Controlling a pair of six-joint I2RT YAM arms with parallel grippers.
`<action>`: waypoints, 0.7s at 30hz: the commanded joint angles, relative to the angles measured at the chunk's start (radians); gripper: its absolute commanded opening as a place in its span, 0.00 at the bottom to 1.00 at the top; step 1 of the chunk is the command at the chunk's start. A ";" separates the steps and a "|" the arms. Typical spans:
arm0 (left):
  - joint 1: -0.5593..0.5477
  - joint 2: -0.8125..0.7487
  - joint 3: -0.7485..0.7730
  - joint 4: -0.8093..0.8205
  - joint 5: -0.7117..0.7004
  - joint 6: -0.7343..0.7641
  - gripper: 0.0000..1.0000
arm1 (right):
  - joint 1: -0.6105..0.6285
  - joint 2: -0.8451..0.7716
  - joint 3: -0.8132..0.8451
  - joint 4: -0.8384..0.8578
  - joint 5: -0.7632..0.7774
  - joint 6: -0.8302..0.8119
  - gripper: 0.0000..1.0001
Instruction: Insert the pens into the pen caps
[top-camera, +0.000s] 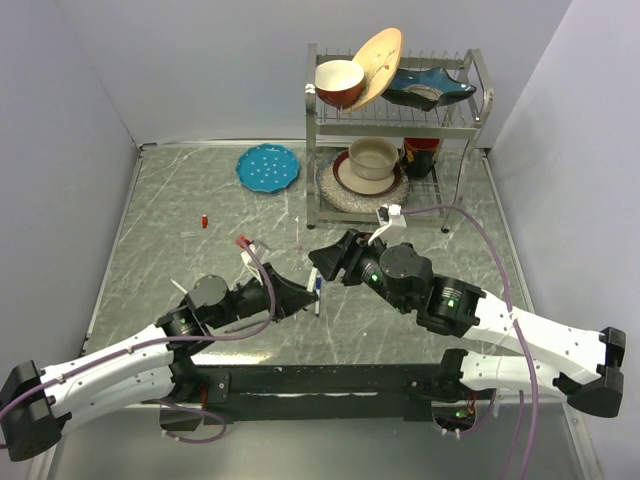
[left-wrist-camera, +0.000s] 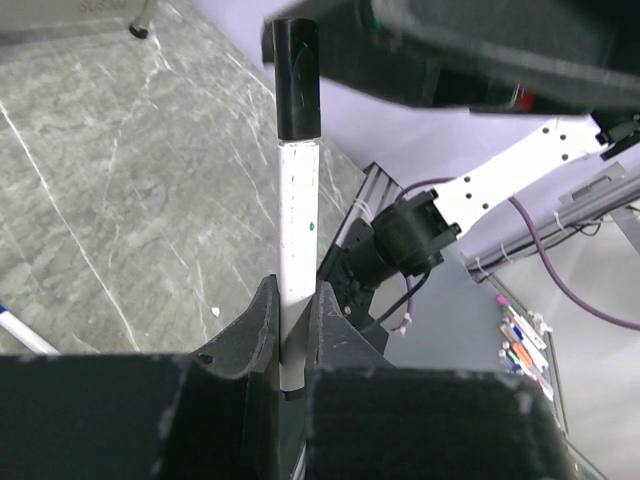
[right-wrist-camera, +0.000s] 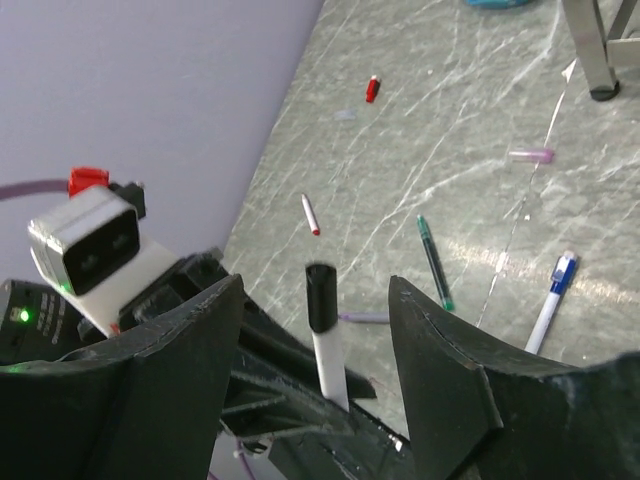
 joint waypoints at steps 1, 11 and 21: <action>0.001 -0.013 -0.017 0.052 0.061 0.030 0.01 | -0.015 0.028 0.065 -0.006 0.013 -0.028 0.65; 0.002 -0.002 -0.014 0.060 0.061 0.038 0.01 | -0.015 0.043 0.048 -0.009 -0.017 -0.030 0.45; 0.001 0.039 0.031 0.057 0.006 0.064 0.01 | -0.013 0.003 -0.081 0.015 -0.094 -0.005 0.03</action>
